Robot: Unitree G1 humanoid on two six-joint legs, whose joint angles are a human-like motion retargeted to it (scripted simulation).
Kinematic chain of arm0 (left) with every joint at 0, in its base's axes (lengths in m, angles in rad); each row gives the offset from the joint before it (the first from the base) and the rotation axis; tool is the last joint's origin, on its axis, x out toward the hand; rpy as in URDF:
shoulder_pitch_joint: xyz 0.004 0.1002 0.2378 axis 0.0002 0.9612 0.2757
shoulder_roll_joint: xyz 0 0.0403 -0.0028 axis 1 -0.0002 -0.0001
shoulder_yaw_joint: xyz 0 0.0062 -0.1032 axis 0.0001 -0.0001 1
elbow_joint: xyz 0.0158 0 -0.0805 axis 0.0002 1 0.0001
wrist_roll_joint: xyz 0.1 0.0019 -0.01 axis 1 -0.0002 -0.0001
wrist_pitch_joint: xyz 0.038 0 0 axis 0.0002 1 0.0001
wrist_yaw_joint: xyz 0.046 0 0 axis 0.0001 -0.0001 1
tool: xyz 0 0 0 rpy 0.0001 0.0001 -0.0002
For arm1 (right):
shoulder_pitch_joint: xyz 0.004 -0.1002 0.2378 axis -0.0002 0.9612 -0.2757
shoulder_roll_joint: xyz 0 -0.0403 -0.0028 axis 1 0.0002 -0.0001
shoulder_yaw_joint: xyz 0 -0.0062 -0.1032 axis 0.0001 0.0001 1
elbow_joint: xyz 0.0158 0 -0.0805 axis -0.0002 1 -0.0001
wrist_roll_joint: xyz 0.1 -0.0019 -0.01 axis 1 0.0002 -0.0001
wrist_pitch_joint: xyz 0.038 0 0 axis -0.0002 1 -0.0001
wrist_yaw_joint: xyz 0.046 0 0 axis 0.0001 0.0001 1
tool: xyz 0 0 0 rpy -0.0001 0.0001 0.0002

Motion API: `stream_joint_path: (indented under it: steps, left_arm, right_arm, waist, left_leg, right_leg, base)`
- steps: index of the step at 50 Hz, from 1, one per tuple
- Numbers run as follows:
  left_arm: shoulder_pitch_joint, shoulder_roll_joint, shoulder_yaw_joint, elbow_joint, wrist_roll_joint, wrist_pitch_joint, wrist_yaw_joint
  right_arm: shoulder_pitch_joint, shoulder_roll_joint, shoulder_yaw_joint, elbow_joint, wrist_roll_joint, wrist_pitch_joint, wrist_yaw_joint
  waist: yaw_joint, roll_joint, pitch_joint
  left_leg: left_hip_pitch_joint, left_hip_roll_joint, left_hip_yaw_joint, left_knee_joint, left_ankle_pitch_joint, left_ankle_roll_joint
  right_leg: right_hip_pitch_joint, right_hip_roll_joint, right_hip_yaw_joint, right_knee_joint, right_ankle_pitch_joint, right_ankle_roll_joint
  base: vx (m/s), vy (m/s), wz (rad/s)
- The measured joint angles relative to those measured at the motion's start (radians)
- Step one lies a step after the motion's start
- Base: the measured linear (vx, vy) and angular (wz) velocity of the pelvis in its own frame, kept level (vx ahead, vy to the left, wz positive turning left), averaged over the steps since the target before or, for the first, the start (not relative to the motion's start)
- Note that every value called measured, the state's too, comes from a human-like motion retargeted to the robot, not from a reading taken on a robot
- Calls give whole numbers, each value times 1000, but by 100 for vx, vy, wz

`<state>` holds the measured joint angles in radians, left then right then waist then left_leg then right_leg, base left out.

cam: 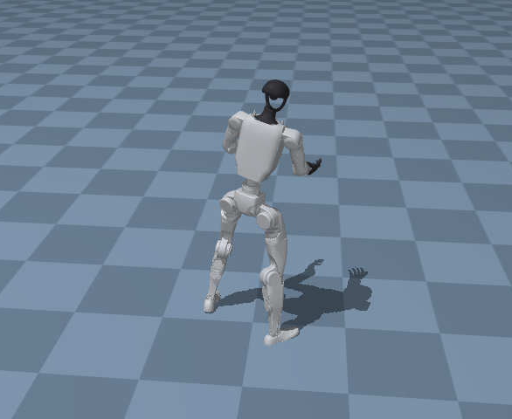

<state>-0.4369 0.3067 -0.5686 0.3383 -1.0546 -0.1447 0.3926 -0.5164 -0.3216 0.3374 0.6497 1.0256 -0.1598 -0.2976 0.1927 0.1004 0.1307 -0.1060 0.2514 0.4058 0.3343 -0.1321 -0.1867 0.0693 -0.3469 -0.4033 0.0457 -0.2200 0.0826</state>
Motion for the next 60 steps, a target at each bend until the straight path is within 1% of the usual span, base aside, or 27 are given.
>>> stream_joint_path:
  steps: [2, 5, 10, 13, 16, 21, 25, 26, 27, 28, 29, 34, 36, 37, 38, 39, 40, 41, 42, 43, 45, 48, 52, 55, 57, 60]
  left_arm:
    - [-12, -19, -6, 43, -24, 23, 24]
    - [-21, -28, -38, 86, 2, 52, 1]
    - [-66, -37, -113, 115, 73, 88, -66]
    - [-127, -43, -187, 133, 162, 116, -120]
    - [-214, -52, -278, 146, 280, 141, -208]
    - [-358, -82, -402, 124, 437, 152, -345]
    - [-432, -101, -461, 75, 481, 131, -371]
    - [-445, -103, -473, 59, 479, 135, -375]
    - [-457, -105, -485, 42, 478, 134, -375]
    - [-468, -104, -497, 23, 480, 123, -368]
    - [-474, -103, -510, 3, 480, 118, -367]
    - [-501, -87, -568, -118, 450, 110, -398]
    - [-506, -76, -586, -172, 431, 114, -418]
    - [-509, -68, -591, -200, 426, 117, -430]
    - [-519, -59, -593, -230, 432, 119, -445]
    - [-516, -54, -592, -251, 411, 125, -454]
    - [-507, -51, -591, -266, 378, 134, -458]
    - [-495, -42, -597, -282, 369, 131, -459]
    - [-479, -36, -602, -295, 356, 128, -459]
    - [-456, -36, -604, -305, 336, 127, -455]
    - [-422, -22, -602, -323, 308, 120, -445]
    - [-369, 5, -582, -351, 295, 114, -435]
    - [-295, 54, -515, -382, 348, 112, -426]
    - [-232, 90, -431, -398, 422, 112, -426]
    - [-184, 110, -372, -409, 459, 111, -429]
    - [-110, 140, -292, -446, 480, 104, -439]
  right_arm:
    - [61, 15, -26, 10, 46, -6, 7]
    - [160, 28, -88, -6, 131, -25, 38]
    - [279, -12, -178, -66, 236, -55, 85]
    - [330, -60, -234, -112, 270, -77, 98]
    - [379, -115, -323, -163, 298, -115, 115]
    - [420, -199, -512, -196, 356, -174, 149]
    - [406, -260, -647, -191, 384, -212, 152]
    - [404, -272, -671, -198, 403, -183, 175]
    - [401, -284, -697, -204, 418, -179, 184]
    - [399, -297, -730, -210, 423, -223, 165]
    - [400, -306, -756, -221, 428, -246, 157]
    - [404, -353, -865, -281, 445, -324, 120]
    - [398, -377, -908, -304, 440, -338, 102]
    - [399, -412, -920, -296, 322, -314, 51]
    - [412, -489, -912, -248, -22, -239, -87]
    - [388, -485, -938, -290, 50, -260, -80]
    - [346, -441, -981, -376, 332, -330, 0]
    - [359, -473, -990, -352, 266, -327, -23]
    - [360, -493, -1000, -343, 241, -337, -39]
    - [339, -491, -1015, -368, 301, -372, -44]
    - [323, -513, -1032, -376, 325, -428, -73]
    - [291, -558, -1051, -376, 280, -466, -140]
    - [254, -623, -1086, -391, 148, -459, -236]
    - [247, -685, -1124, -385, -14, -428, -334]
    - [262, -726, -1152, -372, -118, -396, -401]
    - [307, -782, -1203, -368, -255, -355, -495]
  waist:
    - [-89, -4, 8]
    - [-238, 10, 9]
    - [-457, 21, 11]
    - [-545, 20, 10]
    - [-592, 24, 4]
    - [-625, 45, -10]
    - [-657, 70, -17]
    - [-666, 76, -19]
    - [-674, 83, -21]
    - [-683, 89, -22]
    - [-691, 94, -26]
    - [-719, 111, -39]
    - [-726, 117, -42]
    - [-726, 122, -40]
    - [-723, 130, -32]
    - [-727, 136, -30]
    - [-736, 142, -29]
    - [-735, 137, -31]
    - [-733, 134, -33]
    - [-732, 132, -39]
    - [-732, 126, -43]
    - [-726, 121, -54]
    - [-709, 106, -84]
    - [-683, 80, -114]
    - [-659, 52, -137]
    - [-606, -1, -177]
  left_leg:
    - [34, -15, 51, -33, 46, 71]
    - [62, 18, 98, 6, 77, 95]
    - [106, 79, 149, 100, 117, 130]
    - [127, 97, 138, 158, 147, 153]
    - [135, 93, 82, 210, 185, 168]
    - [137, 66, -33, 270, 258, 156]
    - [134, 43, -117, 296, 321, 130]
    - [132, 36, -139, 300, 334, 122]
    - [130, 28, -161, 304, 347, 115]
    - [128, 20, -185, 306, 359, 108]
    - [127, 10, -205, 307, 371, 101]
    - [126, -30, -287, 305, 405, 73]
    - [126, -39, -305, 305, 406, 66]
    - [126, -40, -311, 306, 402, 64]
    - [125, -36, -313, 311, 392, 62]
    - [124, -33, -313, 315, 382, 63]
    - [122, -32, -313, 317, 373, 65]
    - [125, -30, -302, 315, 360, 71]
    - [128, -28, -290, 312, 345, 77]
    - [132, -25, -272, 309, 328, 86]
    - [139, -12, -227, 303, 285, 105]
    - [158, 18, -125, 284, 200, 130]
    - [199, 63, 68, 232, 79, 150]
    - [234, 81, 228, 173, -6, 147]
    - [248, 80, 302, 130, -55, 144]
    - [243, 71, 333, 73, -112, 145]
  right_leg:
    - [-19, -8, 63, -19, 5, -7]
    - [-33, 13, 142, -21, -4, -21]
    - [-48, 54, 271, 2, -27, -33]
    - [-48, 74, 352, 6, -35, -24]
    - [-49, 91, 436, 0, -36, -1]
    - [-52, 116, 565, -24, -30, 46]
    - [-52, 133, 637, -51, -21, 77]
    - [-53, 136, 652, -58, -17, 79]
    - [-53, 139, 665, -64, -14, 81]
    - [-52, 141, 676, -69, -12, 85]
    - [-53, 141, 687, -73, -10, 86]
    - [-57, 141, 723, -79, -9, 82]
    - [-59, 140, 728, -79, -11, 80]
    - [-60, 141, 729, -78, -12, 79]
    - [-62, 146, 730, -78, -13, 78]
    - [-63, 147, 728, -78, -13, 79]
    - [-64, 147, 724, -79, -12, 82]
    - [-63, 144, 720, -79, -13, 85]
    - [-63, 140, 715, -79, -14, 88]
    - [-63, 136, 708, -79, -14, 92]
    - [-64, 130, 691, -79, -14, 97]
    - [-64, 125, 655, -78, -15, 98]
    - [-62, 115, 578, -77, -17, 103]
    - [-54, 101, 492, -77, -18, 121]
    - [-42, 88, 422, -72, -18, 136]
    - [-16, 69, 303, -54, -18, 150]
  base:
    - [-6, -33, -142]
    - [0, -33, -128]
    - [6, -30, -127]
    - [10, -25, -142]
    - [11, -20, -151]
    - [11, -14, -142]
    - [9, -8, -108]
    - [7, -6, -87]
    - [7, -5, -77]
    - [6, -4, -68]
    - [5, -3, -61]
    - [3, 0, -38]
    - [0, 0, 0]
    - [0, 0, 0]
    - [-3, 6, -4]
    - [-4, 6, 6]
    - [-5, 6, 16]
    - [-5, 7, 21]
    - [-6, 8, 26]
    - [-7, 9, 33]
    - [-8, 10, 44]
    - [-9, 12, 63]
    - [-11, 15, 96]
    - [-10, 19, 138]
    - [-9, 24, 171]
    - [-5, 28, 203]
